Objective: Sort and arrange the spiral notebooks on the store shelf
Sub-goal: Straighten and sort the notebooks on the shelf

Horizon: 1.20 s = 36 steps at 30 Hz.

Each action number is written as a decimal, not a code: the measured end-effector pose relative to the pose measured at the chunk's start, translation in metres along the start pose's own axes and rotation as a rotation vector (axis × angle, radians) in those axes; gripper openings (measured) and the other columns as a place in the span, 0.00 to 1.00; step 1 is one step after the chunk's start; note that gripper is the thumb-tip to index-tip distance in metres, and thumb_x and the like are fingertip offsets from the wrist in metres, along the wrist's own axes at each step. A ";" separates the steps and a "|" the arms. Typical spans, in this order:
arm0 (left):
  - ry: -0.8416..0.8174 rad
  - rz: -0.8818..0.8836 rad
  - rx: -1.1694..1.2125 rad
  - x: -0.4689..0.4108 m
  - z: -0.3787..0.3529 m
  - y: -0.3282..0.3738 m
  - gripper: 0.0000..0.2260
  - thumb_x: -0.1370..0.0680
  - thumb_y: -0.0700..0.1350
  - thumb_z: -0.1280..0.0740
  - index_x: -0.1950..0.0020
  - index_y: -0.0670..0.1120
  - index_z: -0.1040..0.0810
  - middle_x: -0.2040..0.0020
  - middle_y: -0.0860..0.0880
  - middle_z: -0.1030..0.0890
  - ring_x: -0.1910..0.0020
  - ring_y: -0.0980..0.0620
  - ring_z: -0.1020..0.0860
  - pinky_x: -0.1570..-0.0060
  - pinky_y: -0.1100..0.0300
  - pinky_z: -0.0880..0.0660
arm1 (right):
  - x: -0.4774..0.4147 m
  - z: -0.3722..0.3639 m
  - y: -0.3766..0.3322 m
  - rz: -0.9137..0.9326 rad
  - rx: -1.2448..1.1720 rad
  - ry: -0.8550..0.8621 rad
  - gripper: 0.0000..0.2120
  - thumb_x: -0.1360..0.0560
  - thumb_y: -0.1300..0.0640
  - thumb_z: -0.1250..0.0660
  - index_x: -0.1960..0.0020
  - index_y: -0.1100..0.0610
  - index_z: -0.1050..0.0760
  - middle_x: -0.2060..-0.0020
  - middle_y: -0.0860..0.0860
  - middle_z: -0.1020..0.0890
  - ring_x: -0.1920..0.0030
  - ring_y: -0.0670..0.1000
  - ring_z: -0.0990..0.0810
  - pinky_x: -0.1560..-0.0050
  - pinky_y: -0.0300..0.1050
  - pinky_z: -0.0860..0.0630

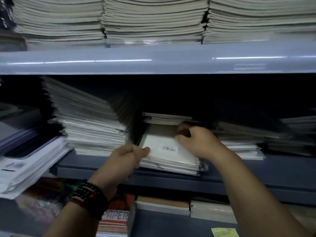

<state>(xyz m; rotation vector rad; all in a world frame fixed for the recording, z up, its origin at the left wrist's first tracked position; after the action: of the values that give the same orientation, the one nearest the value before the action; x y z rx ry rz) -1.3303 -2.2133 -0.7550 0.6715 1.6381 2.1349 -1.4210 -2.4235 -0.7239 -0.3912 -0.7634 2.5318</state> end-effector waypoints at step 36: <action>-0.158 0.103 0.438 -0.007 -0.029 0.006 0.08 0.29 0.45 0.33 0.56 0.43 0.18 0.59 0.41 0.17 0.64 0.44 0.19 0.59 0.52 0.25 | 0.065 -0.009 0.013 -0.545 -1.167 -0.094 0.12 0.26 0.52 0.30 0.49 0.60 0.22 0.68 0.55 0.20 0.74 0.53 0.21 0.73 0.41 0.24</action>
<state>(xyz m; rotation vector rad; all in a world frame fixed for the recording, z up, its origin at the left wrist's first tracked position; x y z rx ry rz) -1.3409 -2.2412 -0.7566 1.0431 2.0356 1.7410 -1.4772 -2.3964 -0.7474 -0.3376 -2.0118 1.3915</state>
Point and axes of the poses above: each hand's wrist, its own x-axis away from the middle knuckle, its own z-axis out of the back of the hand, y = z × x, the point moved 4 cm from there along -x, towards the middle knuckle
